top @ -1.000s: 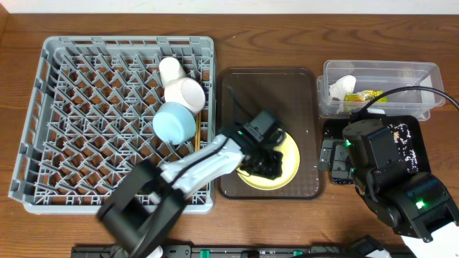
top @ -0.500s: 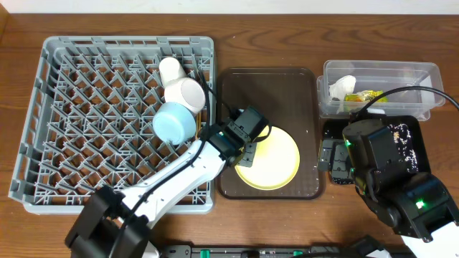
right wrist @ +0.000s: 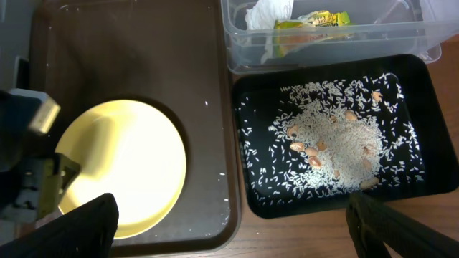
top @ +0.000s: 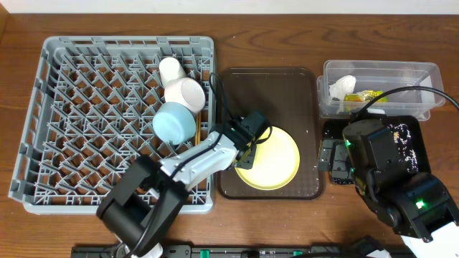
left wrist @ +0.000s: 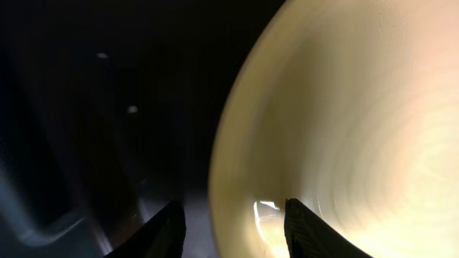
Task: Sort waste into correct bins and load items into the dishwasher rack
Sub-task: 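Grip the yellow plate's edge with the left gripper, then lift the yellow plate and carry it into the rack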
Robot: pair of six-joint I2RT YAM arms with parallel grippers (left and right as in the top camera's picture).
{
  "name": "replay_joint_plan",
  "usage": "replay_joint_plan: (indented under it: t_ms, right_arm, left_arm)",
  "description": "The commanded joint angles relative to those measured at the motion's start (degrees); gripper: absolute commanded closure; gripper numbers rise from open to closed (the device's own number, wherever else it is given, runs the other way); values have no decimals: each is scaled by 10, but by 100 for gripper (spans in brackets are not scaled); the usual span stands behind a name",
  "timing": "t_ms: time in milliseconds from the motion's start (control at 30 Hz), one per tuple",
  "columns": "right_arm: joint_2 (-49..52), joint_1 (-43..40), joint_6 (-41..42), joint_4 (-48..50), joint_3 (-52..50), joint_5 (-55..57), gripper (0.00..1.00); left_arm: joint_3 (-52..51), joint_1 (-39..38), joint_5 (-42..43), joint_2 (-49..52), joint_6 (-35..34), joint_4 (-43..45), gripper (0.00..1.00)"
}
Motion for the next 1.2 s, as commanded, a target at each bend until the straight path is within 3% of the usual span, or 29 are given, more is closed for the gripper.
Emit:
replay_joint_plan:
  t_ms: [0,133,233,467,633,833,933,1100,1167]
  right_arm:
    - [0,-3,-8,0,7,12,1]
    - [0,-3,-8,0,7,12,1]
    - [0,-3,-9,0,7,12,1]
    - [0,-3,-8,0,7,12,1]
    - [0,-3,-8,0,7,12,1]
    - [0,-3,-9,0,7,12,1]
    - [0,-3,-8,0,7,12,1]
    - [0,-3,-9,0,7,12,1]
    - [0,-3,-9,0,7,12,1]
  left_arm:
    - [-9,2,13,27,5,8,54]
    - [-9,2,54,34,5,25,71]
    - [-4,2,57,28,5,33,93]
    - [16,2,20,-55,17,33,94]
    - [17,2,-119,-195,67,22,94]
    - [17,3,-457,-360,167,32,94]
    - [17,11,-628,-418,265,85,94]
    - [17,78,-640,-435,477,189,94]
    - [17,118,-629,-422,527,214,94]
